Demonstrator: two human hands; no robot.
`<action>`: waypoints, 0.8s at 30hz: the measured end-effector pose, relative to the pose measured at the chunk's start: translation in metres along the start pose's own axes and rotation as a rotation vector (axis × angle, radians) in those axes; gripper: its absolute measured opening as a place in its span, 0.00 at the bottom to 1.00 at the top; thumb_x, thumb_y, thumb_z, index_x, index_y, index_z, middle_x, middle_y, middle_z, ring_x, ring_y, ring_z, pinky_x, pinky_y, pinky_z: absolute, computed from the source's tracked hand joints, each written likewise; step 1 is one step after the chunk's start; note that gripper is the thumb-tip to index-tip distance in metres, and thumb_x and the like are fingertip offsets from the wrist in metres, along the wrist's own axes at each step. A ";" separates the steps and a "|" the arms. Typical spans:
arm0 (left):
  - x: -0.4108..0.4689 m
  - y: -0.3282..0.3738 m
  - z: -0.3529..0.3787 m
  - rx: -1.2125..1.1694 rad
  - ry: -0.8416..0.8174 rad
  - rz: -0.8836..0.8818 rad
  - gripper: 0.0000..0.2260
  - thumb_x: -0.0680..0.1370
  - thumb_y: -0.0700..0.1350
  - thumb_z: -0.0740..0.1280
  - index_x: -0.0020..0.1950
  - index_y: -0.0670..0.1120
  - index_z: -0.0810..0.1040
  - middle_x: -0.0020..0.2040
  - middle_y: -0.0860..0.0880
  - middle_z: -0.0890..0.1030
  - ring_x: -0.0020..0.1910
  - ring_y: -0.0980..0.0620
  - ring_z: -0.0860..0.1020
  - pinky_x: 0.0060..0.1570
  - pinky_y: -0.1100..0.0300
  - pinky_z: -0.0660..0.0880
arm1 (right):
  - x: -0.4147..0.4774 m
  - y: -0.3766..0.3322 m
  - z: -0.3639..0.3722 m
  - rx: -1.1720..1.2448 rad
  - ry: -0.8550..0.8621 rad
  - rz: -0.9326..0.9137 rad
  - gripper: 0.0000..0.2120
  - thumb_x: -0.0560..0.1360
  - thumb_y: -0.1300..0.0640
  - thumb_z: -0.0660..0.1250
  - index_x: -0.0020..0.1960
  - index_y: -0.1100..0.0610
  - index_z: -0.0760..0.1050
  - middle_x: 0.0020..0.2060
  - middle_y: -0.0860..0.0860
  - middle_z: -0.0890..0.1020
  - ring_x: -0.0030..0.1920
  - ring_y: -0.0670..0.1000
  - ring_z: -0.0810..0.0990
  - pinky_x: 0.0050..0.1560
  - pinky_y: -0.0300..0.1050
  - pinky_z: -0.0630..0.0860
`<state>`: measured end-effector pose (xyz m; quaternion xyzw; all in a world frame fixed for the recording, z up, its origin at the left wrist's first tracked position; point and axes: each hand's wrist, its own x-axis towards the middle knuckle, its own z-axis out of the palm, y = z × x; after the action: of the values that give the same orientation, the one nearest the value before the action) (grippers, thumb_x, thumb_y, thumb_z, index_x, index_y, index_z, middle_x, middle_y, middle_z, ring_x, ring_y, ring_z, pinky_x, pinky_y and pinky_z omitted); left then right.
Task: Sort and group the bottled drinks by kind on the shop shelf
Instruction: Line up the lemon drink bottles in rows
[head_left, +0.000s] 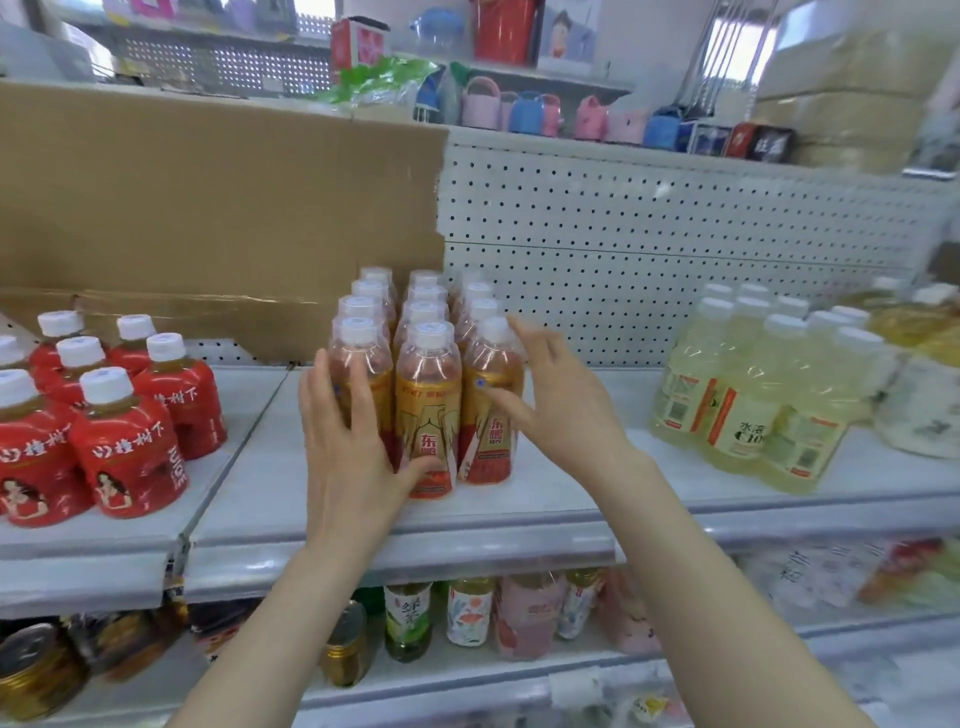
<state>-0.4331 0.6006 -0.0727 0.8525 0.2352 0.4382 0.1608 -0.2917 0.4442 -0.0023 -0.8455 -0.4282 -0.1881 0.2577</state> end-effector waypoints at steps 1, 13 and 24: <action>-0.002 0.004 -0.002 0.007 0.040 0.044 0.56 0.66 0.52 0.80 0.81 0.44 0.47 0.81 0.41 0.44 0.80 0.40 0.44 0.77 0.41 0.52 | -0.007 0.008 -0.009 -0.037 0.013 0.002 0.33 0.80 0.45 0.67 0.80 0.47 0.57 0.71 0.51 0.68 0.66 0.56 0.73 0.56 0.51 0.74; 0.003 0.140 0.051 -0.229 -0.029 0.398 0.20 0.75 0.42 0.73 0.66 0.45 0.78 0.64 0.45 0.76 0.64 0.46 0.73 0.64 0.56 0.69 | -0.088 0.178 -0.148 -0.180 0.551 0.219 0.21 0.81 0.58 0.65 0.73 0.55 0.70 0.66 0.57 0.75 0.66 0.59 0.73 0.63 0.56 0.72; 0.049 0.346 0.205 -0.409 -0.348 0.145 0.27 0.78 0.56 0.68 0.75 0.55 0.66 0.69 0.52 0.73 0.65 0.50 0.73 0.64 0.53 0.71 | -0.051 0.304 -0.178 -0.001 0.081 0.107 0.22 0.79 0.49 0.69 0.72 0.48 0.72 0.61 0.45 0.73 0.58 0.50 0.76 0.60 0.47 0.74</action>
<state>-0.1502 0.3236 0.0109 0.8793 0.0492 0.3341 0.3360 -0.0879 0.1534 0.0286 -0.8591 -0.3713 -0.2082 0.2841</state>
